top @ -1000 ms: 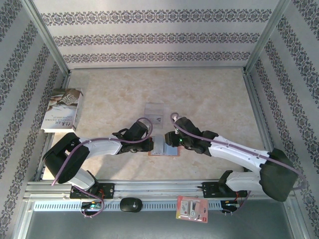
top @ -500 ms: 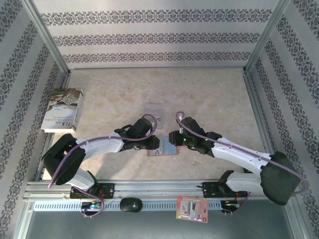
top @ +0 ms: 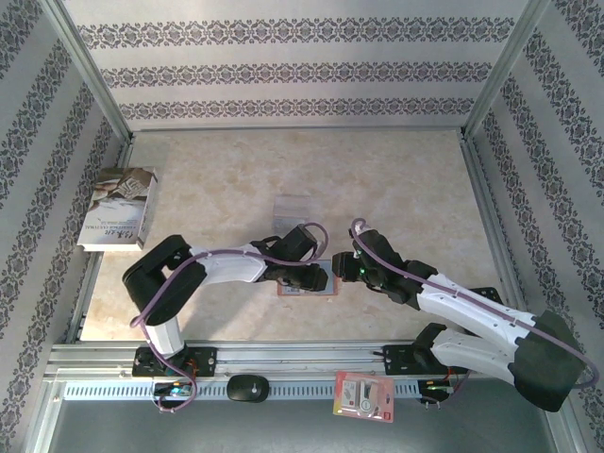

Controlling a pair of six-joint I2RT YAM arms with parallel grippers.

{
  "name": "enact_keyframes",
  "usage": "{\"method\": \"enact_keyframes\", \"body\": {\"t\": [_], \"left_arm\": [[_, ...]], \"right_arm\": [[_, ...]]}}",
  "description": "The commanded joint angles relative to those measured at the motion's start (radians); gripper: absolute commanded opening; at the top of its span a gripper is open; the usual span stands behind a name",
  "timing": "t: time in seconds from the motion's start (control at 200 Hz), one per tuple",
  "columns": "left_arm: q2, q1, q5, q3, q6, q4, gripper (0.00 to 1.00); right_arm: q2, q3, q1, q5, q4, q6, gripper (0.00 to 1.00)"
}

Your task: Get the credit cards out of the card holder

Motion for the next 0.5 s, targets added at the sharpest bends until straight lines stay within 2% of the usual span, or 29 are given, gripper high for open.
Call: {"method": "enact_keyframes", "body": {"t": [0.0,0.145,0.255,0.495], "left_arm": [[-0.144,-0.006,-0.098,-0.040,0.010,-0.011,0.33],[-0.304,0.006,-0.218,-0.110,0.017,-0.043,0.35],[-0.326,0.046,-0.221,-0.172,0.020,-0.061,0.34],[-0.296,0.093,-0.183,-0.265,0.016,0.025,0.36]], "right_arm": [[0.035,0.008,-0.007,-0.060,0.035,-0.010,0.27],[0.164,0.061,0.006,-0.188,0.083,-0.034,0.19],[0.259,0.093,0.050,-0.228,0.106,-0.044,0.15],[0.384,0.076,0.054,-0.147,0.052,0.016,0.06]]}}
